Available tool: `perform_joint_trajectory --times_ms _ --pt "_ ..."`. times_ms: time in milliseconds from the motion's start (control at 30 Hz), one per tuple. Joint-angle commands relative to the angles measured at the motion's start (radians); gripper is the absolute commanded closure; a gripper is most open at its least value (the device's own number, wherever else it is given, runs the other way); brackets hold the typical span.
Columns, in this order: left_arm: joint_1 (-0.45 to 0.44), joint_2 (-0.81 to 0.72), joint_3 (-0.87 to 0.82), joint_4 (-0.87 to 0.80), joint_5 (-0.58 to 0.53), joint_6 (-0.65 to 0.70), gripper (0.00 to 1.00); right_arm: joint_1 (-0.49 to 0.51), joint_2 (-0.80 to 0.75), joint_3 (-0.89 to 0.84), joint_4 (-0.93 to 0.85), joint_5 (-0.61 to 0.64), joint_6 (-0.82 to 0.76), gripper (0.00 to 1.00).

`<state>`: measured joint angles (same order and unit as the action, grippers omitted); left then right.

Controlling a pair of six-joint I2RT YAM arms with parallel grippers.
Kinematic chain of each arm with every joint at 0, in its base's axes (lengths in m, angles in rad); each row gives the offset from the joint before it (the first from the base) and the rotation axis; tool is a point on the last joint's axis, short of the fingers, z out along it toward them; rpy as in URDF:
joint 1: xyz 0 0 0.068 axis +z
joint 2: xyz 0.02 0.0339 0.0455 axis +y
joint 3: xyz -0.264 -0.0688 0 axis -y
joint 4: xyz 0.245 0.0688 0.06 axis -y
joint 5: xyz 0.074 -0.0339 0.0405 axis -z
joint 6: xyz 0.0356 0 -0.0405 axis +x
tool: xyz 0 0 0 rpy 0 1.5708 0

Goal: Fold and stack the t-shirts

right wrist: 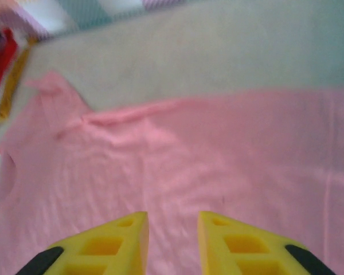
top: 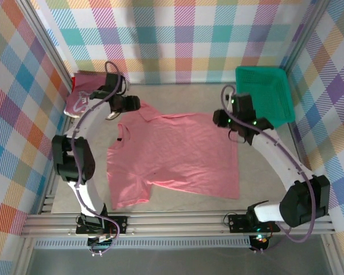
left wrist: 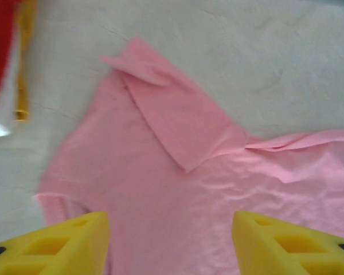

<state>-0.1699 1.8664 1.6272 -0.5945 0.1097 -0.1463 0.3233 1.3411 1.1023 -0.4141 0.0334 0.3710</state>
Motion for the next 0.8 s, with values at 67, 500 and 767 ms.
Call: perform_joint_trajectory --times_ms 67,500,767 --pt "-0.026 0.193 -0.004 0.112 0.091 -0.09 0.39 -0.001 0.096 -0.135 0.078 -0.016 0.021 0.67" --pt "-0.083 0.36 0.122 0.125 0.063 -0.136 0.52 0.034 0.167 -0.168 0.151 -0.021 -0.032 0.63" --pt "-0.092 0.382 0.146 0.074 0.041 -0.141 0.49 0.033 0.141 -0.178 0.151 -0.013 -0.035 0.62"
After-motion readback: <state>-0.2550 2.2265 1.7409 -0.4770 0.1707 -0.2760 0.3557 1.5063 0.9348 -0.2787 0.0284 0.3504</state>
